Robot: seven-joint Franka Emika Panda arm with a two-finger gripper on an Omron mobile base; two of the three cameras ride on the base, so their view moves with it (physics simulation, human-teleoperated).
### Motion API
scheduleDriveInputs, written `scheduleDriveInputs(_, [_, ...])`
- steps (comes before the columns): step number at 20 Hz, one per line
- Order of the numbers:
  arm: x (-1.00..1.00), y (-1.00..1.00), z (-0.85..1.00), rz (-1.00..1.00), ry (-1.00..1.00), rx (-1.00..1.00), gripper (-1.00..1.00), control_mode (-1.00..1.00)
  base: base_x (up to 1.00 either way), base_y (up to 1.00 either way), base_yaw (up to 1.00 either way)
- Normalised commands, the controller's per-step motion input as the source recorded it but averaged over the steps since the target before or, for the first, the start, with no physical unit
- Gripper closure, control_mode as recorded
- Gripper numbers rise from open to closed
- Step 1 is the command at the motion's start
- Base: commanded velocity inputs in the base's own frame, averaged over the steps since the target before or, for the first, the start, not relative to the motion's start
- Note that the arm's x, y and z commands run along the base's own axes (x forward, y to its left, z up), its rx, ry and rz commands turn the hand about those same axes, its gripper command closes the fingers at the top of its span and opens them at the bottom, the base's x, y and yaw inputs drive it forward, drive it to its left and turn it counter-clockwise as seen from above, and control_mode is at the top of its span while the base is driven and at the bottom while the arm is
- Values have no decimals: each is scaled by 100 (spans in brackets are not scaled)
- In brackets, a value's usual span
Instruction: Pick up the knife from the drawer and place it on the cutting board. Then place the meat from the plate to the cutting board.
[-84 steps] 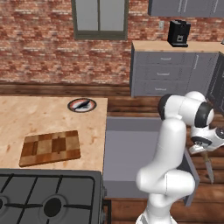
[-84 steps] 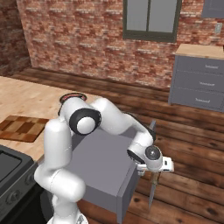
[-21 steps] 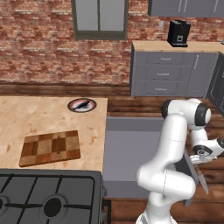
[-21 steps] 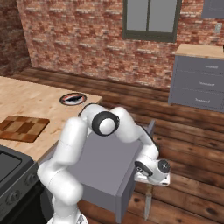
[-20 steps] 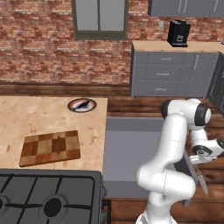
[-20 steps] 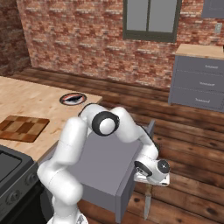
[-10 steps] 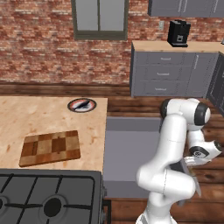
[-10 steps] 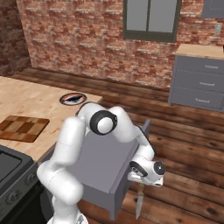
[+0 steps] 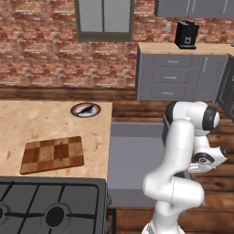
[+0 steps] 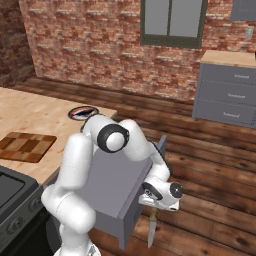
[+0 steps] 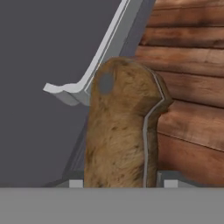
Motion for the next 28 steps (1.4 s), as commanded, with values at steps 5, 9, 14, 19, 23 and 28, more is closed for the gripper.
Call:
scheduleDriveInputs(5, [0, 60, 18, 13, -3, -7, 100, -100, 0, 0, 0])
scheduleDriveInputs(9, [0, 70, 12, 16, -2, -6, 100, -100, 0, 0, 0])
scheduleDriveInputs(14, [0, 68, 0, 21, -1, 0, 100, -100, 0, 0, 0])
scheduleDriveInputs(19, [0, 59, 0, 15, -2, 1, 100, -100, 0, 0, 0])
scheduleDriveInputs(23, [0, 38, 3, 11, 0, 5, 100, -100, 0, 0, 0])
scheduleDriveInputs(28, [0, 39, 4, 8, 0, 7, 100, -100, 0, 0, 0])
